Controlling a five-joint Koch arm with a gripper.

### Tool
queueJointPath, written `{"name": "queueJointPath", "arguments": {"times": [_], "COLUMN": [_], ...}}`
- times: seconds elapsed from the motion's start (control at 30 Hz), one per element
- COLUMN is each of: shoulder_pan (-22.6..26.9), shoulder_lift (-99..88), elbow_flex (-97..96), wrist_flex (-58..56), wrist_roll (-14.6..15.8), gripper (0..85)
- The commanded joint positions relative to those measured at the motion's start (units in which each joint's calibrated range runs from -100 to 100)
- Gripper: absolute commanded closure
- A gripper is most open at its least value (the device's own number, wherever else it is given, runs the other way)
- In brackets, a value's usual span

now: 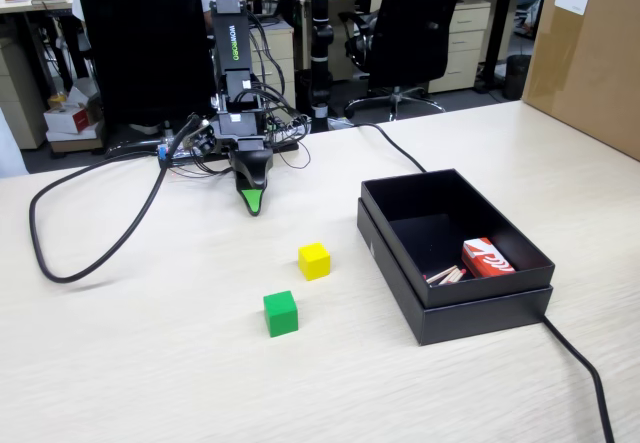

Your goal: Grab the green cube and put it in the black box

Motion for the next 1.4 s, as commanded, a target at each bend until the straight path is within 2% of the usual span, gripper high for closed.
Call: {"name": "queueJointPath", "arguments": {"times": [0.0, 0.17, 0.37, 0.5, 0.67, 1.03, 1.37], "shoulder_pan": [0.73, 2.00, 2.69, 2.78, 2.59, 1.66, 1.17], "shoulder_lift": [1.24, 9.62, 32.91, 53.91, 69.97, 99.12, 106.92], "elbow_flex": [12.13, 29.99, 59.09, 79.12, 91.73, 109.31, 112.94], "wrist_flex": [-11.35, -19.13, -33.47, -38.91, -39.77, -39.69, -39.69], "wrist_roll": [2.00, 3.76, 5.71, 5.67, 5.32, 5.27, 5.18], "gripper": [37.9, 38.3, 38.2, 38.2, 38.2, 38.3, 38.2]}}
